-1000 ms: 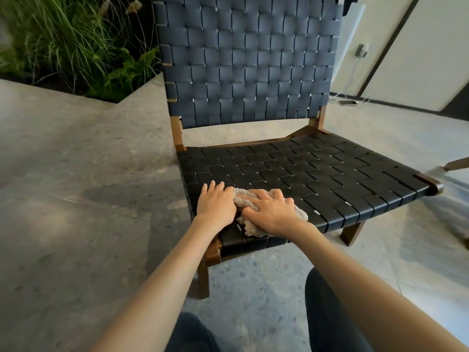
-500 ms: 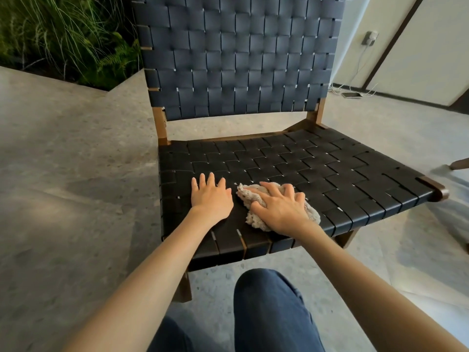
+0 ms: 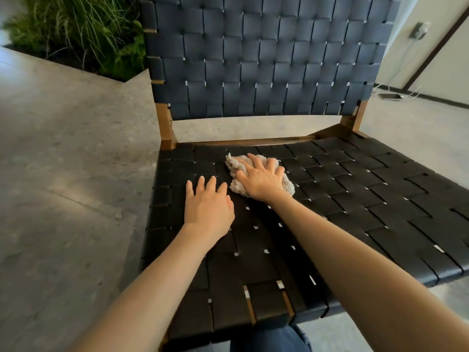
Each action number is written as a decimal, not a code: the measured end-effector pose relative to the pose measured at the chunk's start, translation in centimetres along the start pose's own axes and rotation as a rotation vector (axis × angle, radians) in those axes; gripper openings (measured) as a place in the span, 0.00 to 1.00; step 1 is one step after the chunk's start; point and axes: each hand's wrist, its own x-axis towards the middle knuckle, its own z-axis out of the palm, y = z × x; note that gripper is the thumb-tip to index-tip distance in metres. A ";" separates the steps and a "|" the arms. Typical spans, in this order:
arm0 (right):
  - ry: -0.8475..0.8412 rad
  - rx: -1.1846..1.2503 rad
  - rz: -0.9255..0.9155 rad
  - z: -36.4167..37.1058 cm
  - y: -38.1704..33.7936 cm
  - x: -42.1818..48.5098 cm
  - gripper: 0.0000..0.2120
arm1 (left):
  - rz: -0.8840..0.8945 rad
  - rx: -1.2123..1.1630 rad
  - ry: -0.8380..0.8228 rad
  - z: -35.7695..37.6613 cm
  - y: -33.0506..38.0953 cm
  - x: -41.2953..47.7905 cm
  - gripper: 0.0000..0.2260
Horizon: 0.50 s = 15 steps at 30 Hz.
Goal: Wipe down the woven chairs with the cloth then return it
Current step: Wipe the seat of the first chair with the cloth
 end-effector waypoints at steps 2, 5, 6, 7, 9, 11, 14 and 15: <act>0.018 0.005 -0.007 0.3 -0.3 2.6 0.25 | -0.001 0.010 0.011 0.1 0.0 0.2 0.22; 0.038 -0.005 -0.037 0.4 -0.5 5.7 0.26 | 0.008 0.006 0.026 0.3 -0.1 0.4 0.22; 0.042 -0.005 -0.046 0.4 -0.5 6.5 0.26 | 0.009 -0.001 0.035 0.5 -0.1 0.4 0.22; 0.045 -0.001 -0.051 0.4 -0.5 7.2 0.26 | 0.010 -0.004 0.045 0.6 -0.2 0.5 0.22; 0.051 0.011 -0.042 0.3 -0.3 8.1 0.26 | 0.006 -0.008 0.057 0.8 -0.3 0.6 0.22; 0.063 0.022 0.008 0.1 0.1 8.6 0.26 | 0.005 -0.019 0.057 0.9 -0.4 0.8 0.22; 0.068 0.018 0.061 -0.4 1.2 8.5 0.26 | 0.001 -0.043 0.075 1.1 -0.5 0.9 0.22; 0.048 0.014 0.053 -0.5 1.5 8.2 0.26 | 0.004 -0.045 0.077 1.2 -0.5 0.9 0.22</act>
